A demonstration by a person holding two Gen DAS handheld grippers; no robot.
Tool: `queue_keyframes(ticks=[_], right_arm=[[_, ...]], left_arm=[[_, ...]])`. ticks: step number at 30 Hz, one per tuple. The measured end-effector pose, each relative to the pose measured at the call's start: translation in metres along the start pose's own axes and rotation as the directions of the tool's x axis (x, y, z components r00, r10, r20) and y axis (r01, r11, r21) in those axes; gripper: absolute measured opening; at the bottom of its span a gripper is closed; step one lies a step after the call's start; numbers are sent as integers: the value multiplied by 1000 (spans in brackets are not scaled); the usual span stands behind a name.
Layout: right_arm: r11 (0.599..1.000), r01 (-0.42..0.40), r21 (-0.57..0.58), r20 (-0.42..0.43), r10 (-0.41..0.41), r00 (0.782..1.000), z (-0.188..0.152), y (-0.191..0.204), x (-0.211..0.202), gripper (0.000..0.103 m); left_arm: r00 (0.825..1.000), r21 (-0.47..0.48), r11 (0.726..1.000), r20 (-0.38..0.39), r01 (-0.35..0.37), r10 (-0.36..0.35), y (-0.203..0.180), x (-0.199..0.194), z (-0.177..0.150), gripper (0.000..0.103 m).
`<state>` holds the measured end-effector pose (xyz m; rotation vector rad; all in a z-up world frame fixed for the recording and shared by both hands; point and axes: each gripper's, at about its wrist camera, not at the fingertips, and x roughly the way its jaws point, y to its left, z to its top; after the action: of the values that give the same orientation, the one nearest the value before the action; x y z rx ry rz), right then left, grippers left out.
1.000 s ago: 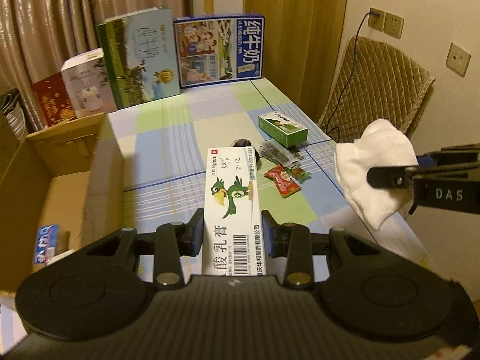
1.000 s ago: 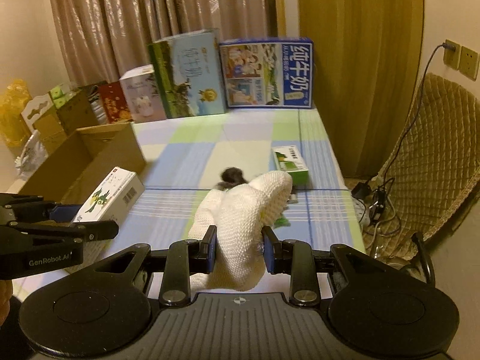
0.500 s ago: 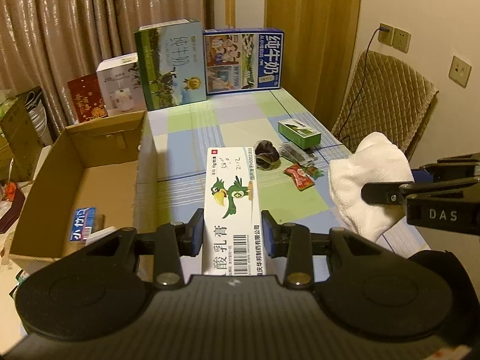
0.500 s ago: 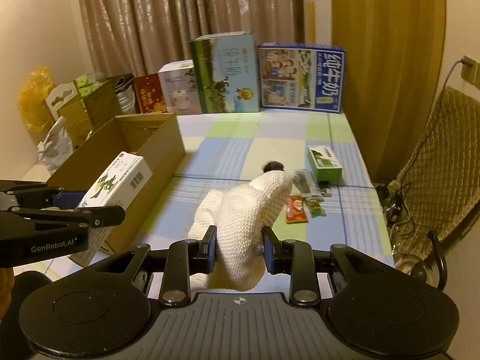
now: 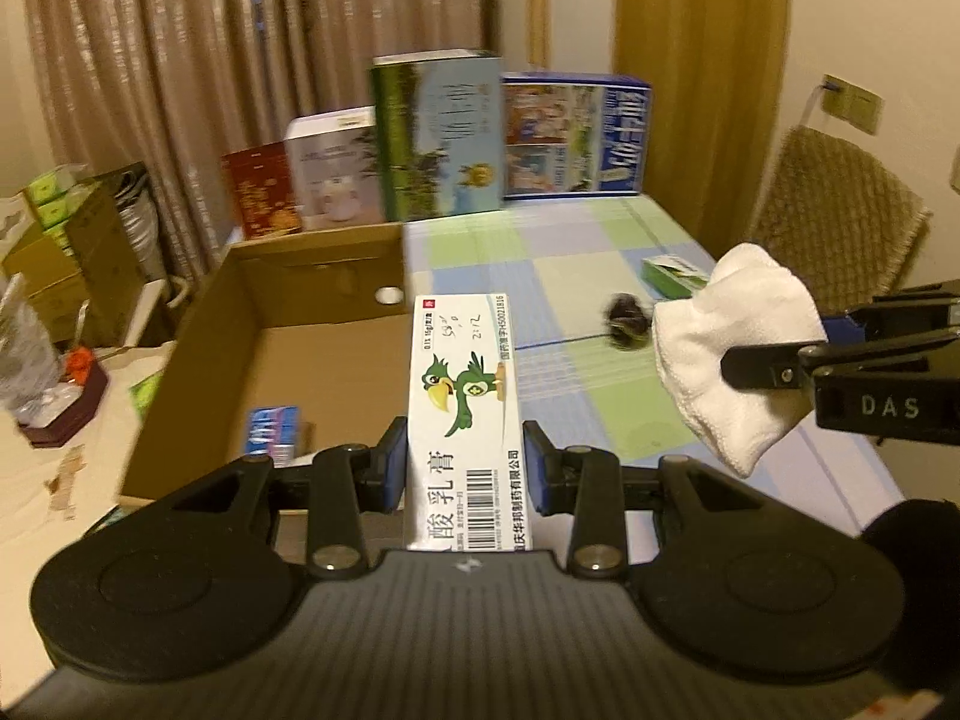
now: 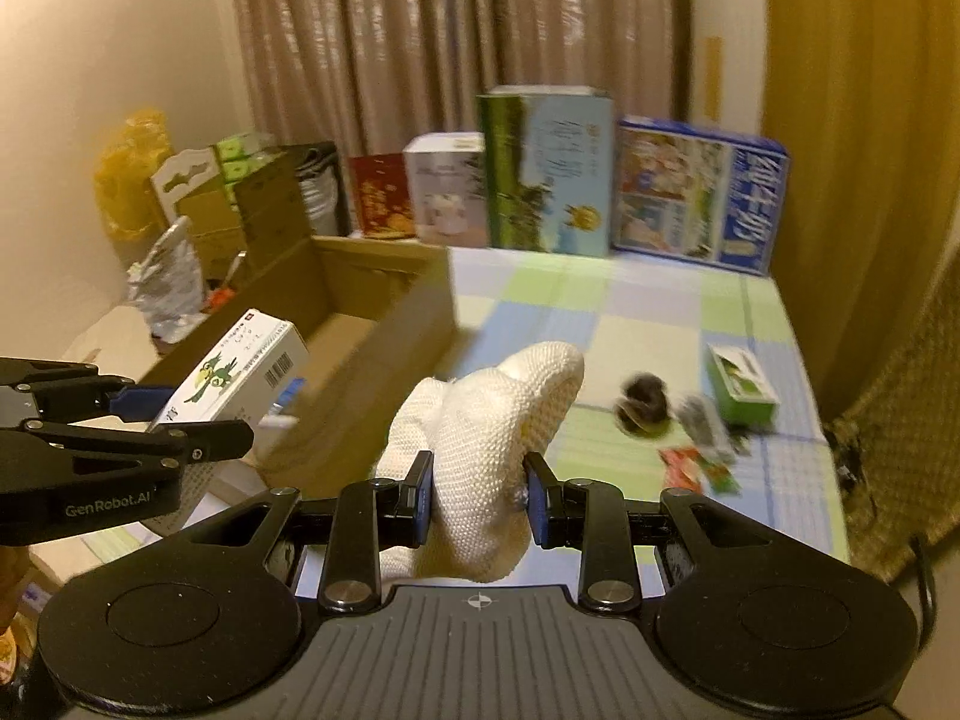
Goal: Organize objects
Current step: 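Carry the medicine box and towel to the cardboard box and release them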
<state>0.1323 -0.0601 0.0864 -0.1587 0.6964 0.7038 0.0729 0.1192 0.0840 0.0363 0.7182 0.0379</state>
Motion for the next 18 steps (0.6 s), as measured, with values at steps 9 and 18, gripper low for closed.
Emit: queue_keyframes(ticks=[9, 18], right_arm=[[991, -114, -71, -11, 113, 994, 33, 50, 50, 28], [979, -178, -99, -49, 174, 983, 60, 80, 106, 28]], left_arm=[[994, -33, 994, -20, -105, 104, 74, 10, 7, 33], [987, -45, 988, -60, -151, 148, 127, 44, 14, 33]])
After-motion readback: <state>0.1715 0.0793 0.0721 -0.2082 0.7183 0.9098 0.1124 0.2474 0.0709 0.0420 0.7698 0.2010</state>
